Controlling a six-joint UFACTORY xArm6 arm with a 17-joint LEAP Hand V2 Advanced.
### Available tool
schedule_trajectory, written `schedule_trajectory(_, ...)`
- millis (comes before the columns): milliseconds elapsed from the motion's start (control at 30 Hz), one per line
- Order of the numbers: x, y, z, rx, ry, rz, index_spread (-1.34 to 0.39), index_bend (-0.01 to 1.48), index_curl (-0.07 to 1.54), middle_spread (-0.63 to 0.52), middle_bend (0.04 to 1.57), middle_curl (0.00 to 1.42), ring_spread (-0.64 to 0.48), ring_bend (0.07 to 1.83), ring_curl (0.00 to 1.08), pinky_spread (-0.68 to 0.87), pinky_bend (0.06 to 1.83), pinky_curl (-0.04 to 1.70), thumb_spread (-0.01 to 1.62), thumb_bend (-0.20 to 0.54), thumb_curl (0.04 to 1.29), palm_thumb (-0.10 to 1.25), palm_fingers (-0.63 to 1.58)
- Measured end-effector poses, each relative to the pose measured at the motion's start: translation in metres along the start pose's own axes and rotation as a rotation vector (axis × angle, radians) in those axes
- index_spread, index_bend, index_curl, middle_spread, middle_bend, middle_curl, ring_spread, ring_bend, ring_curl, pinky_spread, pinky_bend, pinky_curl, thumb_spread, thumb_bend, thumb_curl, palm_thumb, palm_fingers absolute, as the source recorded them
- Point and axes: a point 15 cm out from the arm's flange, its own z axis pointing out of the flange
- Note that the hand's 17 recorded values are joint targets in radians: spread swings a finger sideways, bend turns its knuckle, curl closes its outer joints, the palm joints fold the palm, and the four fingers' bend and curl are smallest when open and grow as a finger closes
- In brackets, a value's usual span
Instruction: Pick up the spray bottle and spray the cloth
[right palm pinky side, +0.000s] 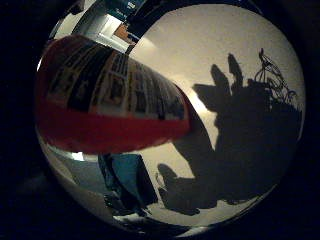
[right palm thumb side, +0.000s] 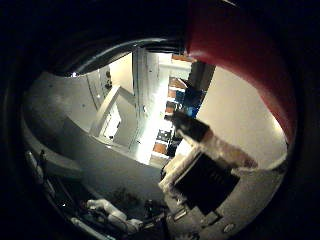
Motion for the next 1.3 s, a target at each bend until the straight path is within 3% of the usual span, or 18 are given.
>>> schedule_trajectory(200, -0.003, -0.005, 0.008, 0.027, -0.022, 0.013, -0.3, 0.27, 0.45, -0.19, 0.59, 0.57, -0.2, 0.86, 0.47, -0.01, 0.45, 0.29, 1.01, -0.017, 0.39, 0.83, 0.85)
schedule_trajectory(467, -0.01, -0.021, 0.007, 0.066, -0.037, 0.013, -0.36, 0.37, 0.6, -0.24, 0.71, 0.67, -0.24, 0.96, 0.53, -0.2, 0.73, 0.37, 0.98, -0.013, 0.4, 0.95, 1.11)
schedule_trajectory(567, -0.015, -0.029, 0.006, 0.077, -0.042, 0.002, -0.36, 0.47, 0.67, -0.22, 0.79, 0.69, -0.23, 1.01, 0.54, -0.25, 0.83, 0.41, 0.98, -0.012, 0.41, 1.0, 1.2)
schedule_trajectory(800, -0.021, -0.039, 0.004, 0.082, -0.044, -0.02, -0.27, 0.78, 0.76, -0.13, 1.01, 0.69, -0.17, 1.18, 0.55, -0.26, 0.97, 0.51, 1.05, -0.013, 0.41, 1.03, 1.33)
schedule_trajectory(967, -0.028, -0.044, 0.001, 0.082, -0.053, -0.041, -0.21, 0.98, 0.77, -0.09, 1.16, 0.69, -0.15, 1.3, 0.57, -0.23, 1.1, 0.61, 1.04, -0.01, 0.45, 1.06, 1.3)
schedule_trajectory(1300, -0.059, -0.05, -0.022, 0.017, -0.088, -0.147, -0.17, 1.14, 0.72, -0.08, 1.3, 0.67, -0.16, 1.41, 0.6, -0.19, 1.2, 0.76, 0.94, -0.012, 0.53, 1.1, 1.21)
